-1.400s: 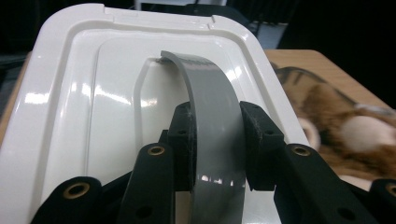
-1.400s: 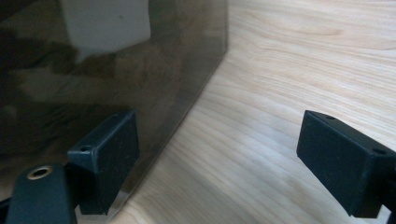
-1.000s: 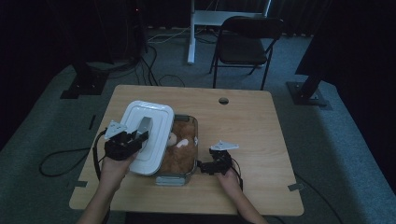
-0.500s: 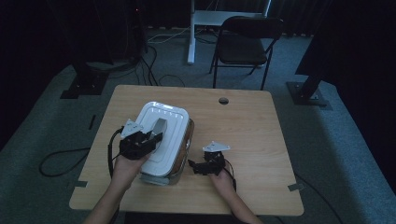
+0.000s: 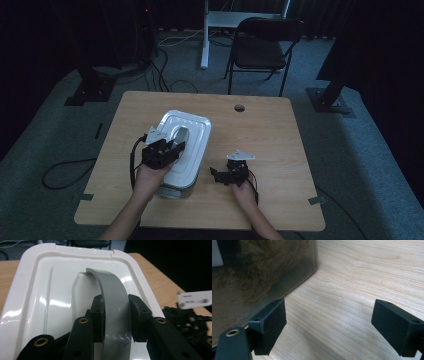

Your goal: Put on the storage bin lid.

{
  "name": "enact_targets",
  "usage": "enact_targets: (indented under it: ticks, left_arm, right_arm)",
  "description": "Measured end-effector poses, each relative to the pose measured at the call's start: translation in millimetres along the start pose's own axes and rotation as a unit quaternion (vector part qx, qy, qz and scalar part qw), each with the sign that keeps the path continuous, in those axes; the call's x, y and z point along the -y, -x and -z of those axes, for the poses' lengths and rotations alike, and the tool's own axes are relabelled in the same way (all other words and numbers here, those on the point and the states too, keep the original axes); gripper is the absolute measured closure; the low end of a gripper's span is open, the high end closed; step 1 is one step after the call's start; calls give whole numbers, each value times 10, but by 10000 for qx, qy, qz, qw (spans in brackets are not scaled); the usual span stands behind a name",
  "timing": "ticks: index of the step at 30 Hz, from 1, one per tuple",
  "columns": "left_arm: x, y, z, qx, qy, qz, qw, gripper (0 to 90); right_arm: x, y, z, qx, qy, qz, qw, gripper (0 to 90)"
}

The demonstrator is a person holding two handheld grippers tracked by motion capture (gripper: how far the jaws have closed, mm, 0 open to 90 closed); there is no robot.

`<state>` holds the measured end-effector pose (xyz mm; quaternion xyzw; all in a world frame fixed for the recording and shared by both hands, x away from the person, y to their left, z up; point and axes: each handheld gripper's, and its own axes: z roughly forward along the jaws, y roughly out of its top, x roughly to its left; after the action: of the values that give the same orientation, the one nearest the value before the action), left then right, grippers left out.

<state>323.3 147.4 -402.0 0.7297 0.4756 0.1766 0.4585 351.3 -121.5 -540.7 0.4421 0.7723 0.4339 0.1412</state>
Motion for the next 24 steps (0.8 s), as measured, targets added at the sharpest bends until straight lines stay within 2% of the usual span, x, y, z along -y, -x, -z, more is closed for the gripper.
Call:
enact_targets:
  ticks: [10, 13, 16, 24]
  left_arm:
    - [52, 23, -6, -117, 35, 195, 9997, 687]
    - [67, 45, 2, -114, -12, 156, 9998, 686]
    - [94, 38, 2, -171, -47, 237, 9996, 684]
    - [141, 79, -29, -276, -73, 243, 9993, 685]
  right_arm:
    - [0, 4, -10, 10, -27, -2, 10000, 121]
    - [0, 8, -6, -2, -28, -18, 10000, 121]
    - [1, 15, -4, -9, -18, -44, 10000, 121]
    - [-1, 20, -15, -35, -42, -44, 10000, 121]
